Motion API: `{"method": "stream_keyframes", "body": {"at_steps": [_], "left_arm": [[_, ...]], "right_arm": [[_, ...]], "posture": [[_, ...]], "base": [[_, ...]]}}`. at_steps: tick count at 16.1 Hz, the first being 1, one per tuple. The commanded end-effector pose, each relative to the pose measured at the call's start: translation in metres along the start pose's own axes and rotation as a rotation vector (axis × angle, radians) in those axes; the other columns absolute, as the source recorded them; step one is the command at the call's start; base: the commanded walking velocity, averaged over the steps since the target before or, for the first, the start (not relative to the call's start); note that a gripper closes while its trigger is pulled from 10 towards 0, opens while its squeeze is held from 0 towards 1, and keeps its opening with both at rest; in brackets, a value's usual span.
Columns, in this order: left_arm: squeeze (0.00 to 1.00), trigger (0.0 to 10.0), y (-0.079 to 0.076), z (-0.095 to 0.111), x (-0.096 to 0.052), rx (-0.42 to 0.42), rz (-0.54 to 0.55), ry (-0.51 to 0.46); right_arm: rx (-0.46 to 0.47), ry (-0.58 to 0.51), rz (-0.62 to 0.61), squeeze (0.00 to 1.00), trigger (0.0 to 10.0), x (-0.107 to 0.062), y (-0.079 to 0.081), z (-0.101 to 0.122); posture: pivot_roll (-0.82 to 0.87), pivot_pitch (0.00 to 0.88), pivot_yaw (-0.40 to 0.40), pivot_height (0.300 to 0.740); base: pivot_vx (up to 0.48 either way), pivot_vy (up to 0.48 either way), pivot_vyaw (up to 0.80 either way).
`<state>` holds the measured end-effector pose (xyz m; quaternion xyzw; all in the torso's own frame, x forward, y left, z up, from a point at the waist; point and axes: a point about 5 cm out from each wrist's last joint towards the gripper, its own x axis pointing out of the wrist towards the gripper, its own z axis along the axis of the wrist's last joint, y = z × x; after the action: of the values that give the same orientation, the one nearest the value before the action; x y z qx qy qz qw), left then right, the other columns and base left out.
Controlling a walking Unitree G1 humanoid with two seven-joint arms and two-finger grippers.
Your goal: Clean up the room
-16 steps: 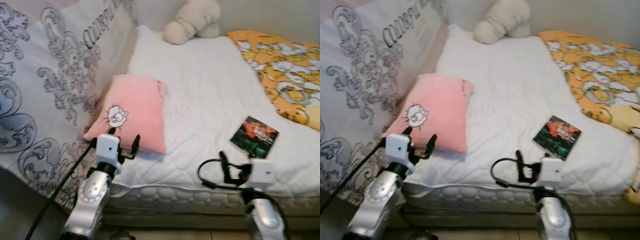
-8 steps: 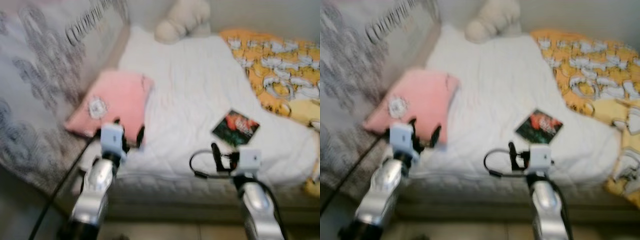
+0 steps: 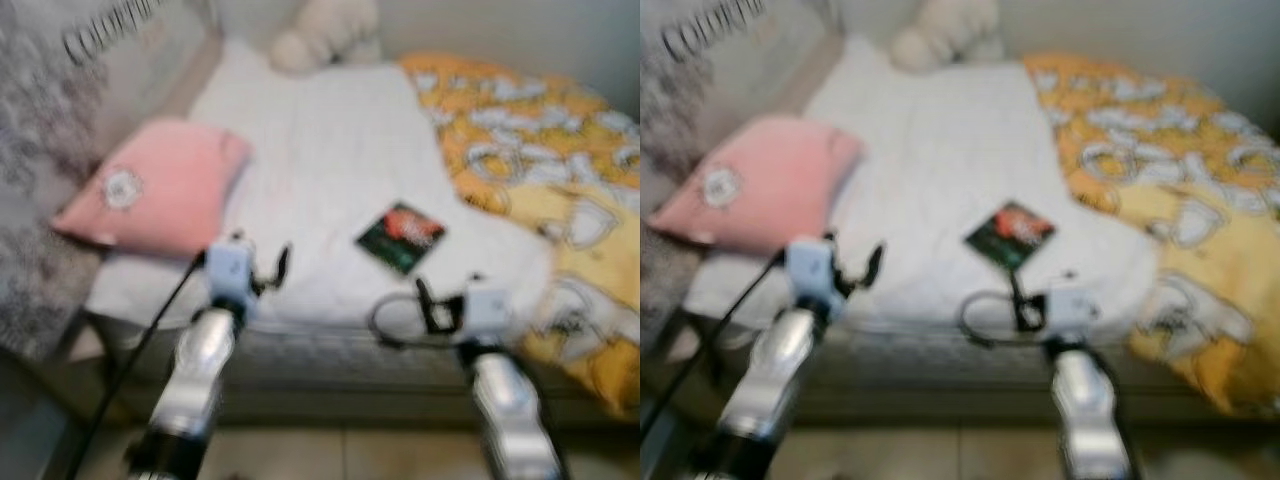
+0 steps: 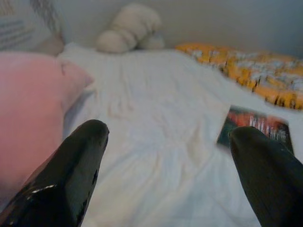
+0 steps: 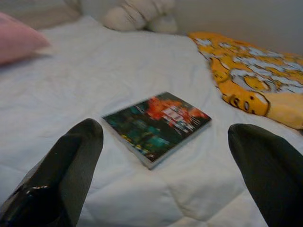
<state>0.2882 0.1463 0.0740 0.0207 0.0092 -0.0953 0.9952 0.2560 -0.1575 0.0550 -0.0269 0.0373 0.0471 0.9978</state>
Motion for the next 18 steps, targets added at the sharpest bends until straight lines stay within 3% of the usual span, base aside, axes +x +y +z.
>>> {"method": "stream_keyframes", "body": {"at_steps": [1, 2, 5, 6, 10, 18], "left_arm": [[0.0, 10.0, -0.006, 0.0, 0.001, -0.012, -0.007, -0.004], [0.0, 10.0, -0.003, -0.004, 0.003, 0.068, 0.049, 0.021], [0.0, 10.0, -0.003, 0.003, 0.008, -0.01, 0.015, -0.005], [0.0, 10.0, 0.002, 0.002, 0.011, -0.018, 0.049, 0.004], [0.0, 10.0, 0.004, 0.006, 0.017, 0.024, 0.058, -0.007], [0.0, 10.0, 0.018, 0.0, 0.015, 0.029, 0.152, 0.018]], "right_arm": [[-0.025, -0.011, -0.011, 0.0, 10.0, 0.0, -0.008, 0.003], [-0.033, 0.013, -0.009, 0.0, 10.0, -0.001, -0.009, -0.001], [-0.023, 0.019, 0.014, 0.0, 10.0, 0.001, -0.007, -0.002], [-0.031, 0.025, 0.035, 0.0, 10.0, 0.005, -0.001, -0.001], [-0.014, 0.002, 0.064, 0.0, 10.0, 0.016, 0.012, 0.005], [-0.044, 0.033, 0.115, 0.0, 10.0, 0.019, 0.015, -0.002]], "posture": [[0.07, 0.0, -0.044, 0.74], [0.07, 0.0, -0.047, 0.74], [0.07, 0.0, -0.052, 0.74], [0.08, 0.0, -0.049, 0.74], [0.1, 0.0, -0.057, 0.74], [0.13, 0.0, -0.081, 0.74]], "base": [[0.0, -0.416, 0.0], [0.0, 0.0, -0.77], [0.155, 0.0, -0.75], [0.465, 0.0, 0.0], [0.464, 0.0, 0.0], [0.46, 0.0, 0.0]]}}
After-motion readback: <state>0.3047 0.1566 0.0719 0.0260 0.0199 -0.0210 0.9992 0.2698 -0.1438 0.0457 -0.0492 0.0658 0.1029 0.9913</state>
